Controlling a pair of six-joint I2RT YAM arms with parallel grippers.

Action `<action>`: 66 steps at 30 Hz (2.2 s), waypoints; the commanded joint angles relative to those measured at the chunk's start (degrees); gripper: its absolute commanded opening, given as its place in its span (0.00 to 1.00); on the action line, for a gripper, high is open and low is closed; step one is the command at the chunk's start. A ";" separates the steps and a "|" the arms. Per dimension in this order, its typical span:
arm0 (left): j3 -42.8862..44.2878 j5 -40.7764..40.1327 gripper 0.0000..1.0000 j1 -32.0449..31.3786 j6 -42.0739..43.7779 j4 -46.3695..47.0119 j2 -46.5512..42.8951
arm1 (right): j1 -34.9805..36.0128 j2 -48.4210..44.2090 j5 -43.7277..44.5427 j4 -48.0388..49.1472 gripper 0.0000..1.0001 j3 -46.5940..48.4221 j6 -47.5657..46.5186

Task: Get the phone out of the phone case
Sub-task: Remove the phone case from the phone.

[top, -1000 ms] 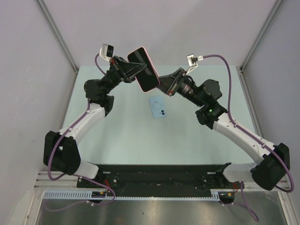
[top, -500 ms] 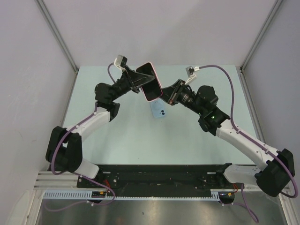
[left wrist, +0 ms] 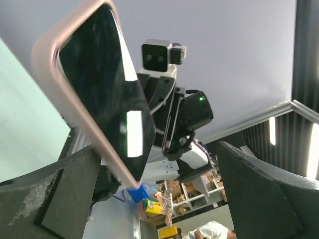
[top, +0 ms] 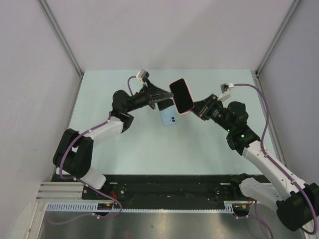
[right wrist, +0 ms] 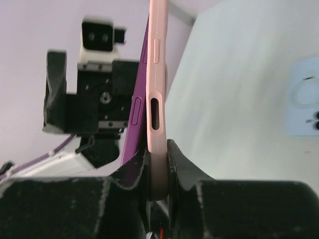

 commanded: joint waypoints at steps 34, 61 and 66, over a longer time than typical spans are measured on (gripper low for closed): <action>6.42 -15.98 1.00 -1.87 46.81 -65.61 -4.07 | 9.37 19.51 44.53 -25.06 0.00 -3.62 -24.25; 3.52 -14.75 1.00 -5.29 47.16 -64.73 -1.78 | 1.20 38.76 31.35 -9.59 0.27 -9.07 -18.80; 4.05 -14.22 1.00 -6.44 47.25 -64.56 -0.73 | 0.32 42.54 28.18 -9.33 0.33 -8.63 -17.66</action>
